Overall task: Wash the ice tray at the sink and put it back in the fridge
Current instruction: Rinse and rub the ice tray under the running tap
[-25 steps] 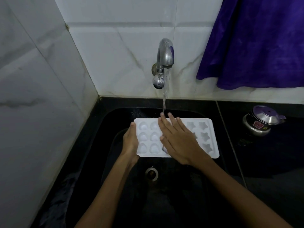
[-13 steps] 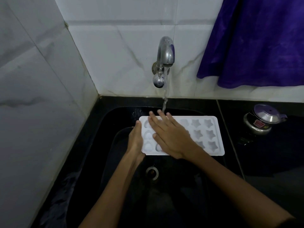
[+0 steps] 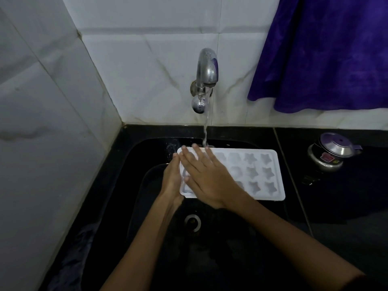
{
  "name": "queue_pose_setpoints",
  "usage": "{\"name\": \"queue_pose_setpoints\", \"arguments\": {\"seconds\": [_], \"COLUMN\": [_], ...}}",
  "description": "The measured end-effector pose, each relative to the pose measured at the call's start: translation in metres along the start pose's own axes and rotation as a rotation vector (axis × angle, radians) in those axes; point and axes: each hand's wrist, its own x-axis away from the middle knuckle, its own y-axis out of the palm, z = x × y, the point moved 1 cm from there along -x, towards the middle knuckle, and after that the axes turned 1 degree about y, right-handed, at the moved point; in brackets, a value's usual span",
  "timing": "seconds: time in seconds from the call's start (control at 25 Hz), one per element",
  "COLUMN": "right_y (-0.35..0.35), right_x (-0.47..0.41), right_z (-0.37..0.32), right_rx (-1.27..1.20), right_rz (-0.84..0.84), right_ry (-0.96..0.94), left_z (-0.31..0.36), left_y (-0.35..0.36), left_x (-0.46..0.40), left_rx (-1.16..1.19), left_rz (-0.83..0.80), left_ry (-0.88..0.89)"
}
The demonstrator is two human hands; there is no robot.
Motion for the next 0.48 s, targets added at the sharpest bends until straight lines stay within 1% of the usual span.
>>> {"name": "queue_pose_setpoints", "arguments": {"seconds": [0.08,0.16,0.2,0.24,0.28,0.32,0.4,0.44,0.48], "right_y": [0.006,0.013,0.014,0.014,0.013,0.012,0.007,0.005,0.004], "right_x": [0.001,0.019,0.030,0.038,0.042,0.043,0.035,0.029,0.023], "right_z": [-0.013,-0.013,-0.008,-0.001,0.008,0.016,0.028,0.027,0.021], "right_rx": [-0.034,-0.045,-0.044,-0.048,-0.058,-0.074,-0.068,-0.042,-0.041], "right_rz": [-0.011,-0.067,-0.100,-0.117,-0.110,-0.088,-0.034,-0.007,0.013], "right_ry": [-0.090,-0.255,-0.304,-0.309,-0.269,-0.189,0.027,0.107,0.134], "left_z": [0.003,0.011,0.015,0.017,0.018,0.018,0.012,0.010,0.007], "left_y": [-0.004,-0.016,-0.022,-0.028,-0.032,-0.034,-0.033,-0.030,-0.026], "left_x": [-0.001,-0.002,-0.003,-0.002,0.000,0.002,0.008,0.011,0.013], "left_rx": [-0.015,-0.023,-0.033,-0.044,-0.051,-0.055,-0.049,-0.039,-0.033], "left_rz": [0.035,0.057,0.079,0.104,0.123,0.131,0.129,0.124,0.120], "left_ry": [0.001,0.008,0.023,0.041,0.057,0.065,0.044,0.024,0.008]}}
